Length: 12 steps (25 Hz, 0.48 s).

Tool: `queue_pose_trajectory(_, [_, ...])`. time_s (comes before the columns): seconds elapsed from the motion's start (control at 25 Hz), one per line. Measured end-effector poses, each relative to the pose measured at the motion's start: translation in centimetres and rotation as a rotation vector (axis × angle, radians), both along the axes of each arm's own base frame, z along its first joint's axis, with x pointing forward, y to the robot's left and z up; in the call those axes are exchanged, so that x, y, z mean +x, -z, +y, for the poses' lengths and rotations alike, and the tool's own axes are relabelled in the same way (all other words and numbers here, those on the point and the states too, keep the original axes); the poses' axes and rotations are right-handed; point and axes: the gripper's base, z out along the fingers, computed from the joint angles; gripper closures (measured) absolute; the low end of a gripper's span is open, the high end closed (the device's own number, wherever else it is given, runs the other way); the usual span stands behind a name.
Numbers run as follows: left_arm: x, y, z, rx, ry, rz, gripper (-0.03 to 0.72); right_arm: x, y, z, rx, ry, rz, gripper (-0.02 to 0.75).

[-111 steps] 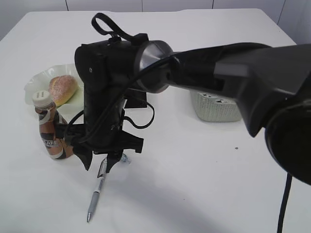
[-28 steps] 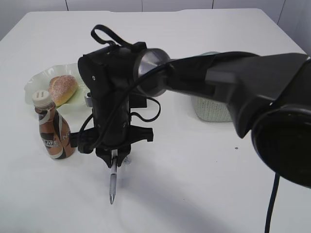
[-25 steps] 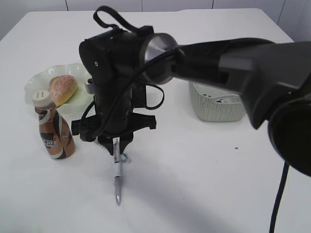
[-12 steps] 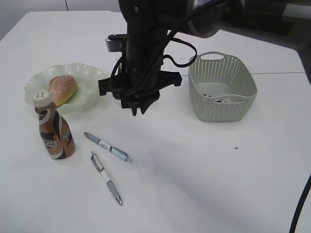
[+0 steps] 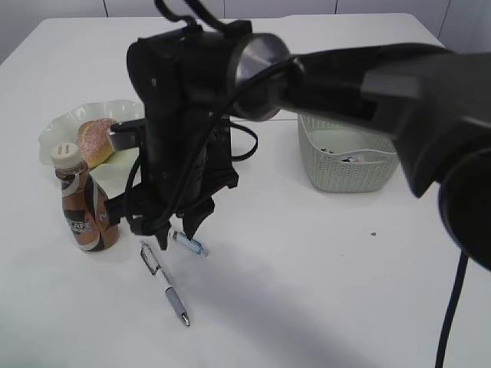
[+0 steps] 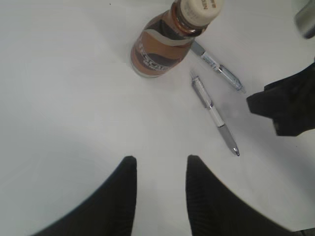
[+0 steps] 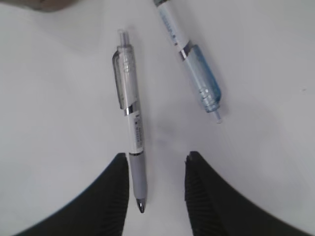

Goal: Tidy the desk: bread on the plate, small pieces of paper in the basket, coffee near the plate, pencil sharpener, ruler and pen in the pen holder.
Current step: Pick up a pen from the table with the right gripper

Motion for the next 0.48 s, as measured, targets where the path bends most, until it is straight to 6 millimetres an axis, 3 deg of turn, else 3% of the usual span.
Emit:
queue_pose_trajectory(0.16, [0.0, 0.0, 0.0, 0.0, -0.001, -0.002, 0.435, -0.8, 2.1, 1.2, -0.024, -0.029, 0.036, 0.421])
queue_pose_trajectory(0.48, [0.0, 0.0, 0.0, 0.004, 0.0, -0.001, 0.435, -0.9, 4.3, 1.6, -0.047, -0.014, 0.078, 0.414])
